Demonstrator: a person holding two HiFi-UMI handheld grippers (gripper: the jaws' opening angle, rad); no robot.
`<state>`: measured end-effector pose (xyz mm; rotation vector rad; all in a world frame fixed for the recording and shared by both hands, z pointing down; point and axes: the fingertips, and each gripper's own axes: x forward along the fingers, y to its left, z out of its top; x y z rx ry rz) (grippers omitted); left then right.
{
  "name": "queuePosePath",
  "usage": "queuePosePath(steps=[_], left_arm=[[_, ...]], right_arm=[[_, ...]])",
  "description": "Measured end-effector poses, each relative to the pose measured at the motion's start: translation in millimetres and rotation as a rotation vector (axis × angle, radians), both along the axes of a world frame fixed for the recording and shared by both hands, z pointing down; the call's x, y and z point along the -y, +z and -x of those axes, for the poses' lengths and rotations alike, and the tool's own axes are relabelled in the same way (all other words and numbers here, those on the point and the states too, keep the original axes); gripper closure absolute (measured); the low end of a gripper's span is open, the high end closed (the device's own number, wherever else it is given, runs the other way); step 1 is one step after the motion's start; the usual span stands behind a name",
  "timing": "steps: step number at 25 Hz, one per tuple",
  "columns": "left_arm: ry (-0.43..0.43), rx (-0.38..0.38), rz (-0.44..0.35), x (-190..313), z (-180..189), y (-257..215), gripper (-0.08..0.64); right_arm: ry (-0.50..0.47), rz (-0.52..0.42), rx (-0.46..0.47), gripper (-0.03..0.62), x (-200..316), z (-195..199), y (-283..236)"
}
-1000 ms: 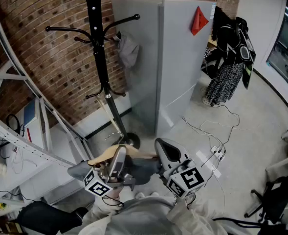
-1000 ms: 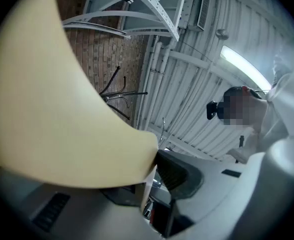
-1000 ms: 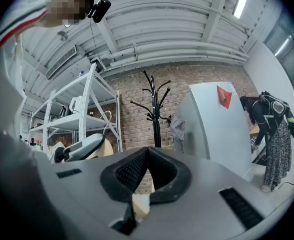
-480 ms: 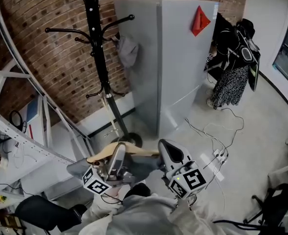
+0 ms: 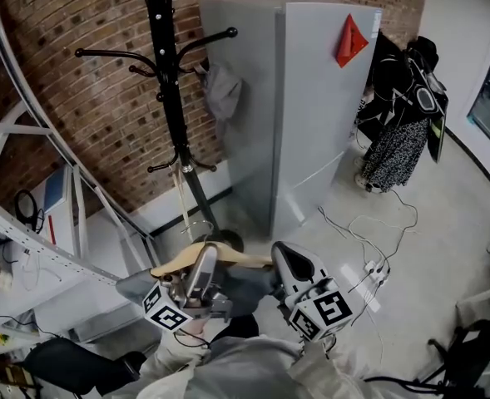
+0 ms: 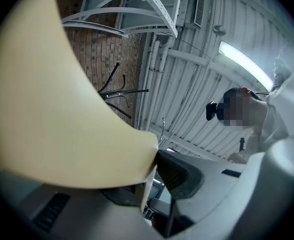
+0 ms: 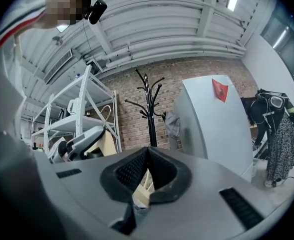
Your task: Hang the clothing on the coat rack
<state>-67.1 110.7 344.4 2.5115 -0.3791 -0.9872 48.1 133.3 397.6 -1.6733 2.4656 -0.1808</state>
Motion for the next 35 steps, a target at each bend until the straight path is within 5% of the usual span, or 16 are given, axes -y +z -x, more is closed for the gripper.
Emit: queuePosePath(steps=[35], left_arm=[[0.058,-0.025,0.015,186.5,29.9,-3.5,0.456]], right_arm=[[0.023,0.025,-0.043,0.568,199.6,50.2,-11.6]])
